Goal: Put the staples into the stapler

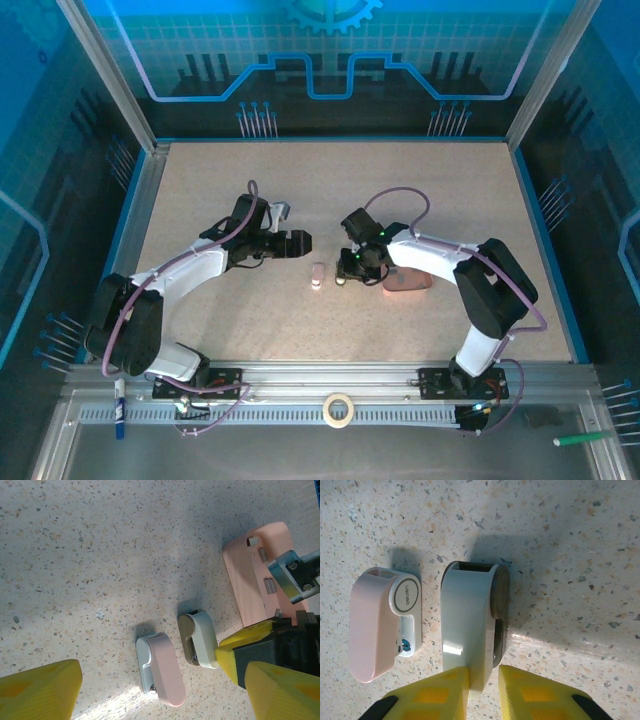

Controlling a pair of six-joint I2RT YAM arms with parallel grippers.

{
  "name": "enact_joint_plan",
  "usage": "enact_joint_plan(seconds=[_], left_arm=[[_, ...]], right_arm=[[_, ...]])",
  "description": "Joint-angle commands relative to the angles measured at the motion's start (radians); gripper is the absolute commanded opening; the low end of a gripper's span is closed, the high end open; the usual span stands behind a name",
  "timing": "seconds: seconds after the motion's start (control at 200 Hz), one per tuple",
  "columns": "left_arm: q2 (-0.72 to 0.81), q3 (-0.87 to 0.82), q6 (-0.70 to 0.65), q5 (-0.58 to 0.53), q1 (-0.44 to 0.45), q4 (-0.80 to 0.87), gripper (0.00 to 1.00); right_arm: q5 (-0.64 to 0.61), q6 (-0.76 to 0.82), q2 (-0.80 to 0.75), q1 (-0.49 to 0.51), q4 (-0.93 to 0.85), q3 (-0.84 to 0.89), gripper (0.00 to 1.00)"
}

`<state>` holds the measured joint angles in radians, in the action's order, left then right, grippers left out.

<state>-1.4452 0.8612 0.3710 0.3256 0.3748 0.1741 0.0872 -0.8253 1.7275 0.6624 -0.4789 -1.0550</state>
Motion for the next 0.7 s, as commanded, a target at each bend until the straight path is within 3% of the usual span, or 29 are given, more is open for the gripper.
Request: enact_joint_plan(seconds=[0.0, 0.24, 0.5, 0.69], left_arm=[[-0.007, -0.023, -0.016, -0.011, -0.008, -0.01, 0.86], [0.002, -0.024, -0.017, -0.012, -0.008, -0.012, 0.86], [0.054, 0.003, -0.041, -0.053, -0.008, 0.007, 0.86], [0.14, 0.004, -0.059, -0.147, -0.009, 0.005, 0.89]], right_arm=[[-0.113, -0.014, 0.083, 0.011, -0.12, 0.054, 0.22], [-0.115, -0.008, 0.059, 0.023, -0.103, 0.044, 0.22], [-0.129, 0.089, -0.104, 0.023, -0.12, -0.072, 0.36], [-0.146, 0.145, -0.223, 0.007, -0.108, -0.102, 0.39]])
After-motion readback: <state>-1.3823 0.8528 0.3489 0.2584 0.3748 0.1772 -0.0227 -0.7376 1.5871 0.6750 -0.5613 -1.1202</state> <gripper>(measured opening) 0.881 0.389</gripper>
